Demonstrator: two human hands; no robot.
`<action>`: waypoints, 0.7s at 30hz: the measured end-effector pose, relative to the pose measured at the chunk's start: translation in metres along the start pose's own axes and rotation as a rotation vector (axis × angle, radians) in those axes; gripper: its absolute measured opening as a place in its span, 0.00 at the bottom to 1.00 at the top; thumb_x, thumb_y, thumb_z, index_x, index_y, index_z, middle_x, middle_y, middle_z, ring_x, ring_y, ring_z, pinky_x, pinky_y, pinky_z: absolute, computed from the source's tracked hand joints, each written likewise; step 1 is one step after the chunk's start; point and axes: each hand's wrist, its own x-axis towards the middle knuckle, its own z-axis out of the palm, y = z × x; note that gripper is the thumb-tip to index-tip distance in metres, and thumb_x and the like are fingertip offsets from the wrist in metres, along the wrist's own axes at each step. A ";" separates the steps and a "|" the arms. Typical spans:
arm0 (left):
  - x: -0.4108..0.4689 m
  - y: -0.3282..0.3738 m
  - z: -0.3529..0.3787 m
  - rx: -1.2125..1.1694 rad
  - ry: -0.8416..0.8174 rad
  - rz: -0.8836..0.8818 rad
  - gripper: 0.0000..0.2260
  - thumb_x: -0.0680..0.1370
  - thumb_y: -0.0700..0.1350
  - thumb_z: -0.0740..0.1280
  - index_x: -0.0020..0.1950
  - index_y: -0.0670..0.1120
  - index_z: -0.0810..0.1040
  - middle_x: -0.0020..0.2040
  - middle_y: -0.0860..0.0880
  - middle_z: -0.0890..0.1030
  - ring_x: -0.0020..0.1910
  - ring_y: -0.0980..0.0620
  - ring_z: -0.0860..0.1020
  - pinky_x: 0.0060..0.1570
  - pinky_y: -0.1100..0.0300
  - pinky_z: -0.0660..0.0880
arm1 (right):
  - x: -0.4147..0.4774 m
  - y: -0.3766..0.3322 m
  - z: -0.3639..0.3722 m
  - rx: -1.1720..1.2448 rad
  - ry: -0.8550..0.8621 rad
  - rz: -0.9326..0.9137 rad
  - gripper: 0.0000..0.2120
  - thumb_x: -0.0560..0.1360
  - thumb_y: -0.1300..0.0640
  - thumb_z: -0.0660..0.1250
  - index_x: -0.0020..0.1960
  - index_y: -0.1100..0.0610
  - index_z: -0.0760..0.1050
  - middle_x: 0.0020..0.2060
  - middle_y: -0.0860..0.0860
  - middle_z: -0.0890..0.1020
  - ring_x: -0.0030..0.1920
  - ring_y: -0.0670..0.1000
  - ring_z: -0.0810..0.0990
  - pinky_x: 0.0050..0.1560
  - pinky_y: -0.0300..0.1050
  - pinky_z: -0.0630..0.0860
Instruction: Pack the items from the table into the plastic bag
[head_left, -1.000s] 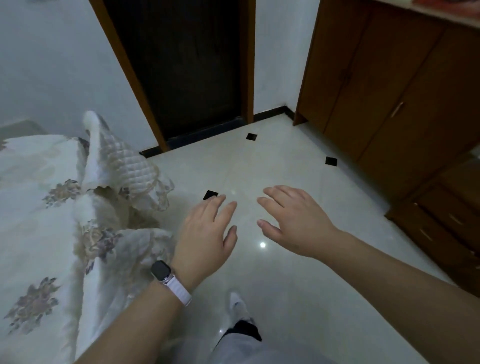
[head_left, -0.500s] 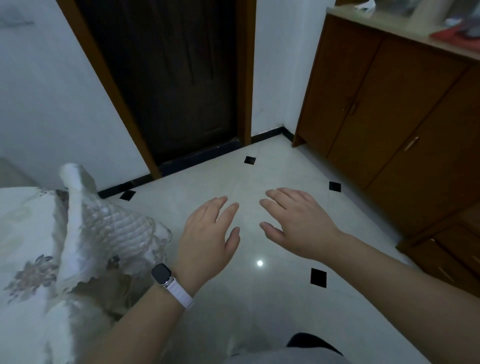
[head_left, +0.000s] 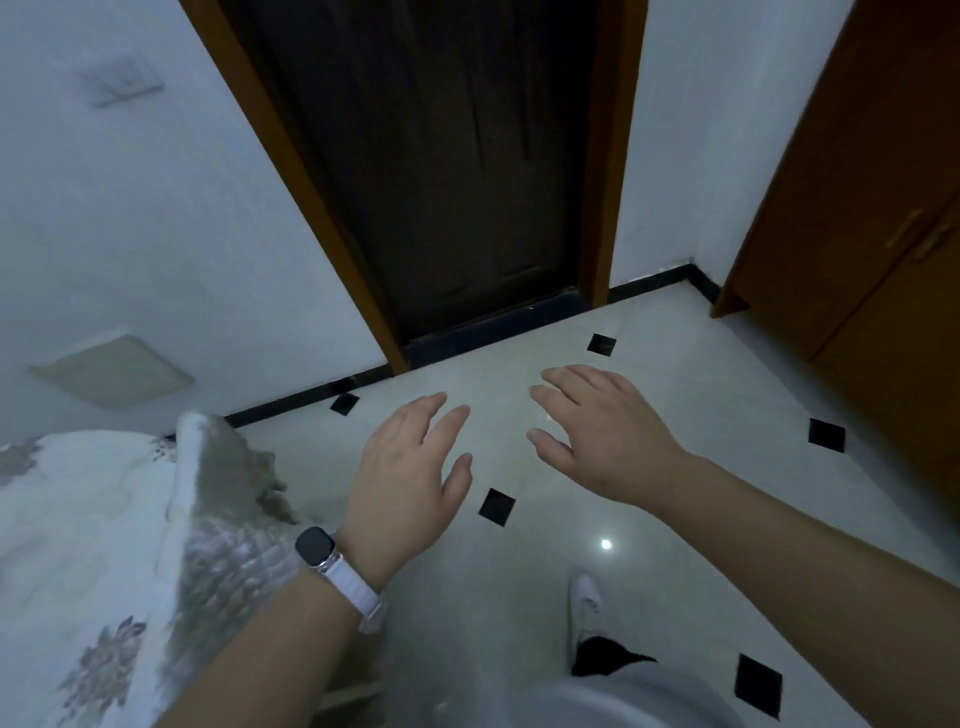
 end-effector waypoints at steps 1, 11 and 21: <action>0.016 -0.004 0.000 0.014 0.000 -0.013 0.21 0.77 0.51 0.66 0.68 0.45 0.75 0.67 0.42 0.76 0.63 0.42 0.76 0.61 0.49 0.73 | 0.020 0.008 -0.003 0.009 0.000 -0.018 0.25 0.77 0.40 0.53 0.65 0.54 0.74 0.64 0.52 0.77 0.65 0.54 0.73 0.63 0.52 0.70; 0.119 -0.066 0.005 0.111 0.026 -0.158 0.21 0.77 0.51 0.64 0.68 0.44 0.76 0.66 0.41 0.77 0.63 0.41 0.75 0.62 0.46 0.74 | 0.179 0.050 -0.020 0.033 -0.065 -0.171 0.29 0.78 0.38 0.48 0.72 0.50 0.68 0.71 0.50 0.70 0.71 0.52 0.65 0.70 0.51 0.62; 0.184 -0.183 0.037 0.065 0.065 -0.305 0.21 0.78 0.52 0.63 0.69 0.46 0.75 0.68 0.41 0.76 0.66 0.40 0.74 0.64 0.44 0.73 | 0.327 0.022 0.007 0.029 -0.110 -0.315 0.30 0.76 0.38 0.48 0.70 0.53 0.71 0.68 0.52 0.73 0.69 0.54 0.69 0.68 0.54 0.65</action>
